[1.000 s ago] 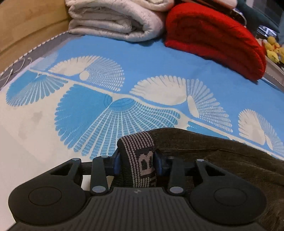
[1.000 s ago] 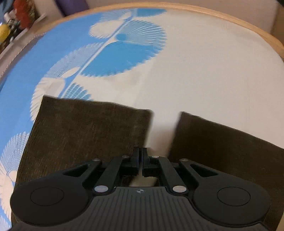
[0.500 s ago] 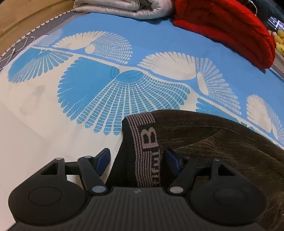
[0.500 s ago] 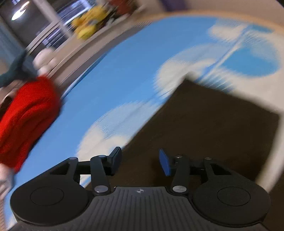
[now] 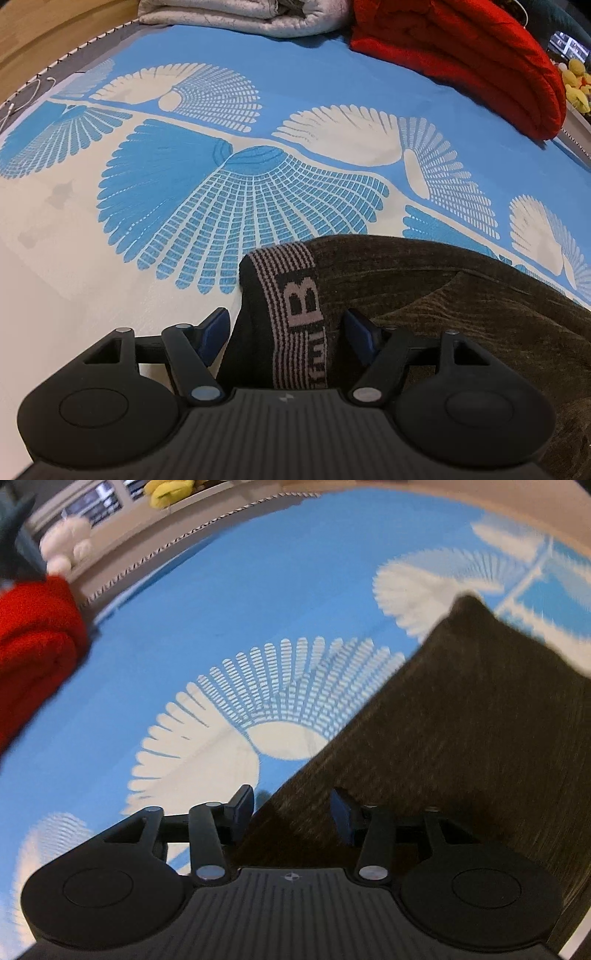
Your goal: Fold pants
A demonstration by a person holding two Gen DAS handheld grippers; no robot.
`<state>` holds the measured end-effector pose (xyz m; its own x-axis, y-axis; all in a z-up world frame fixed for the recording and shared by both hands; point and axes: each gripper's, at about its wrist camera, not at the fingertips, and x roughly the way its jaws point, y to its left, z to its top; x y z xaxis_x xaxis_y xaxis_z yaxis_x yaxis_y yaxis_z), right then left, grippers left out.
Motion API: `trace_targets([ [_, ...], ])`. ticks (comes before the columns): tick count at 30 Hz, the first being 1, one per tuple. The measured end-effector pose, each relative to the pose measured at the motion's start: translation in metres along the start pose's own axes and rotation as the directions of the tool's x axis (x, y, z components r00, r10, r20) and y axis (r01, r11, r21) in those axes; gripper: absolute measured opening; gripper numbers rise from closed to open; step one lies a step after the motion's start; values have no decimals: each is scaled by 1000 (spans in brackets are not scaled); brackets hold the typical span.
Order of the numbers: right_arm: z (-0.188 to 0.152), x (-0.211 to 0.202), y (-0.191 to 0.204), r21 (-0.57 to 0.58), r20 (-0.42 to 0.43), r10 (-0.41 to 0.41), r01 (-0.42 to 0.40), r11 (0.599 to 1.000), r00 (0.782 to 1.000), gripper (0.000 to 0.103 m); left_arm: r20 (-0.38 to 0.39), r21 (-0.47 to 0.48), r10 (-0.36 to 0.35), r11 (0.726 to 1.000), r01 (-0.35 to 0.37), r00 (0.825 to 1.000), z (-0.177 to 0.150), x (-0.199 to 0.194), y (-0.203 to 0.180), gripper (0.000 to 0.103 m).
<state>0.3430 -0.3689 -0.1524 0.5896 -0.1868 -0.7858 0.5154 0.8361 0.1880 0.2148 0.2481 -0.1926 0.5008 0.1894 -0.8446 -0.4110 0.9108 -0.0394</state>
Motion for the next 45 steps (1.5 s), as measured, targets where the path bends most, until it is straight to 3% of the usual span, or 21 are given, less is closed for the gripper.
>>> trace_targets([
  [1, 0, 1, 2, -33, 17, -39, 39, 999, 999, 13, 9, 5, -8, 1000, 8, 1000, 0, 1, -1, 53],
  [4, 2, 5, -1, -41, 52, -48, 51, 998, 997, 6, 60, 43, 2, 999, -4, 998, 1, 1, -9, 42],
  [9, 15, 9, -21, 67, 205, 60, -75, 995, 977, 5, 161, 117, -20, 993, 1, 987, 1, -5, -29, 42],
  [13, 14, 26, -33, 65, 190, 95, -109, 992, 977, 8, 105, 103, -10, 995, -1, 994, 6, 1, -27, 50],
  [16, 22, 13, -28, 5, 162, 114, -116, 993, 980, 23, 74, 66, -28, 998, 23, 997, 12, -3, -20, 53],
  [19, 28, -23, -32, -57, 188, 193, -185, 981, 963, 34, 73, 38, -35, 999, 32, 997, 16, -21, -15, 53],
  [26, 12, -152, -60, -216, 239, 284, -234, 948, 929, 38, 96, -22, -135, 990, 138, 986, 4, -100, -1, 53],
  [31, -16, -237, -115, -279, 260, 327, -253, 926, 909, 38, 75, -29, -140, 989, 143, 987, -36, -166, 29, 52],
  [35, -36, -274, -178, -226, 242, 277, -224, 948, 930, 38, 64, -79, -169, 982, 174, 984, -95, -186, 63, 52],
  [38, -51, -286, -239, -148, 238, 218, -187, 971, 946, 38, -19, -113, -143, 984, 140, 990, -132, -178, 79, 52],
  [41, -61, -288, -302, -35, 210, 108, -103, 994, 972, 38, -77, -126, -121, 986, 111, 990, -146, -168, 90, 53],
  [43, -70, -286, -348, 52, 221, 38, -51, 997, 975, 38, -95, -186, -129, 976, 109, 987, -148, -167, 101, 54],
  [45, -81, -274, -385, 126, 156, -42, 22, 992, 987, 40, -95, -257, -144, 959, 115, 985, -152, -168, 111, 60],
])
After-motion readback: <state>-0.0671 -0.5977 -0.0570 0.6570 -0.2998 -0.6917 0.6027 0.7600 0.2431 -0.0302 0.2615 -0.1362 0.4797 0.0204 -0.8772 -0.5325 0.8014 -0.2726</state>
